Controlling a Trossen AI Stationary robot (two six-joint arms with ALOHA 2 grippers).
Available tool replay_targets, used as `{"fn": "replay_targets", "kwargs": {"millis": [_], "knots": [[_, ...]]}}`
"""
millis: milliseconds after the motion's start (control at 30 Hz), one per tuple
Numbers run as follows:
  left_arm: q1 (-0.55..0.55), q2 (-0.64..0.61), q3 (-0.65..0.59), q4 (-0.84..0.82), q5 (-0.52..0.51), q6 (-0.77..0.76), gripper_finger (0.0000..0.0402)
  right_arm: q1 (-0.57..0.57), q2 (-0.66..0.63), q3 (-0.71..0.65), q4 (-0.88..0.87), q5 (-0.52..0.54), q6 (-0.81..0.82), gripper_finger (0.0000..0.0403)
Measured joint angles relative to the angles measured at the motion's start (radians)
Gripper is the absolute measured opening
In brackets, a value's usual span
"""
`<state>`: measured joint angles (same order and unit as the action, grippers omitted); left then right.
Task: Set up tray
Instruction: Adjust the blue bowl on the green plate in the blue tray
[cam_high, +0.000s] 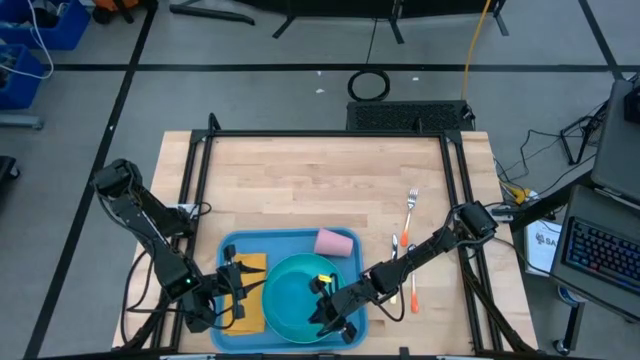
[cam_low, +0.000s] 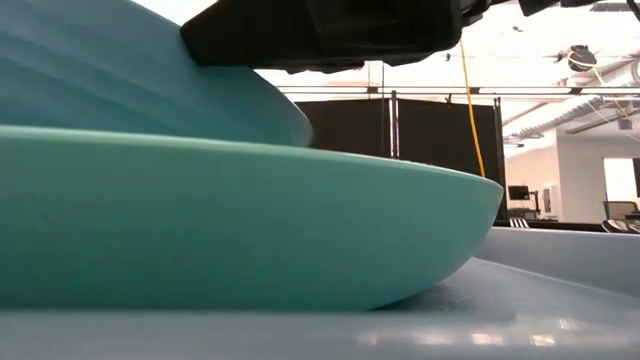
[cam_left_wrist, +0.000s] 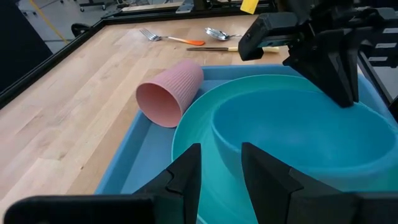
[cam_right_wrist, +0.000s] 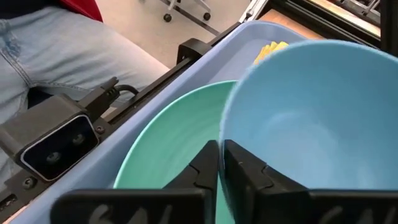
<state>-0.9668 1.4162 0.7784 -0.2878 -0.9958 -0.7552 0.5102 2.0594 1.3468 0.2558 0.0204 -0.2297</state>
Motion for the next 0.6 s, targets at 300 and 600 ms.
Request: {"fn": "replay_targets", "kwargs": {"millis": [300,600], "knots": [[0.0,0.0,-0.006,0.005,0.0,-0.006,0.012,0.0,0.0,0.06,-0.115,0.001,0.004,0.0003],[0.009,0.0,-0.072,0.074,0.001,-0.038,0.012,0.002,0.0,0.207,-0.405,0.005,0.058,0.0001]]}}
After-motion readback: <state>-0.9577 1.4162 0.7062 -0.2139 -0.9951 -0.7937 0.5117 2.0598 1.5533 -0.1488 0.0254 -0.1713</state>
